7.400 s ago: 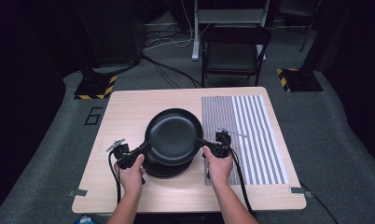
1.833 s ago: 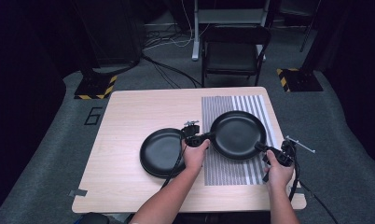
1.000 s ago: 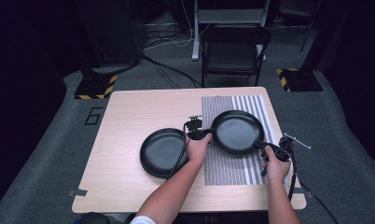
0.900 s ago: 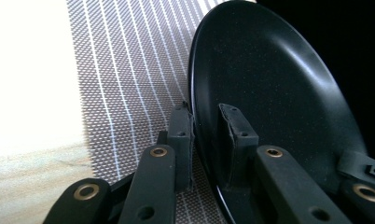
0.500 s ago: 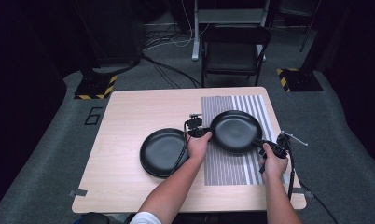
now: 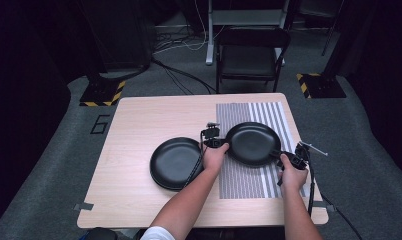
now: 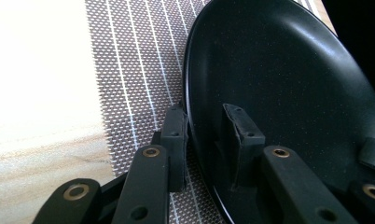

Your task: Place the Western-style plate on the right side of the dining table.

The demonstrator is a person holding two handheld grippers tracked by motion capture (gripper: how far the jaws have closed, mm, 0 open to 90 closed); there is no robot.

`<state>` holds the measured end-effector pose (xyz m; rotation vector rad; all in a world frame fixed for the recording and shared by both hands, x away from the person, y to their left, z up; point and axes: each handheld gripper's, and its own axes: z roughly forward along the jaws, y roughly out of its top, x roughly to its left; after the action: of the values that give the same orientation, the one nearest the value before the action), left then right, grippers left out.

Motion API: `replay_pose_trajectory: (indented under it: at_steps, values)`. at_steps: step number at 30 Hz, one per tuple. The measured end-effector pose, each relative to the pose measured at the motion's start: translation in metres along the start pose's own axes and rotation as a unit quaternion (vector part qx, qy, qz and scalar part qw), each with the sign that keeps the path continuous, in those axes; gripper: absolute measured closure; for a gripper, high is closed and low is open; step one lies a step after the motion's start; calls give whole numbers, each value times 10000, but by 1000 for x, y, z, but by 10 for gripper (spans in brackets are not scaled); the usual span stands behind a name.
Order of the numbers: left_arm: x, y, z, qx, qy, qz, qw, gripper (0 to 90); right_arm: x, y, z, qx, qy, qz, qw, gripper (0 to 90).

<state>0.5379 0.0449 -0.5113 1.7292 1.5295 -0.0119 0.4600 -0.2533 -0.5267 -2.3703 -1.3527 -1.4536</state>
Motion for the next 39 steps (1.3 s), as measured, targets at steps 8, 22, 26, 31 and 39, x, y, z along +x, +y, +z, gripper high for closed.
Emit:
replay_pose_trajectory:
  at_steps: [8,22,26,31,39]
  values:
    - [-3,-1,0,-1,15,41,10000,684,2,-2,2,-24,-204,-313,9993,722]
    - [0,2,-1,78,-154,-9,9998,656,10,-1,1,45,-485,-599,9970,674]
    - [0,2,0,95,-170,67,9998,641,10,2,1,127,-391,-516,9978,651]
    - [1,5,-4,97,-223,13,9997,617,12,3,1,192,-476,-653,9965,642]
    - [4,12,-11,-21,-311,-28,9995,588,16,-1,-2,90,-804,-1093,9907,636]
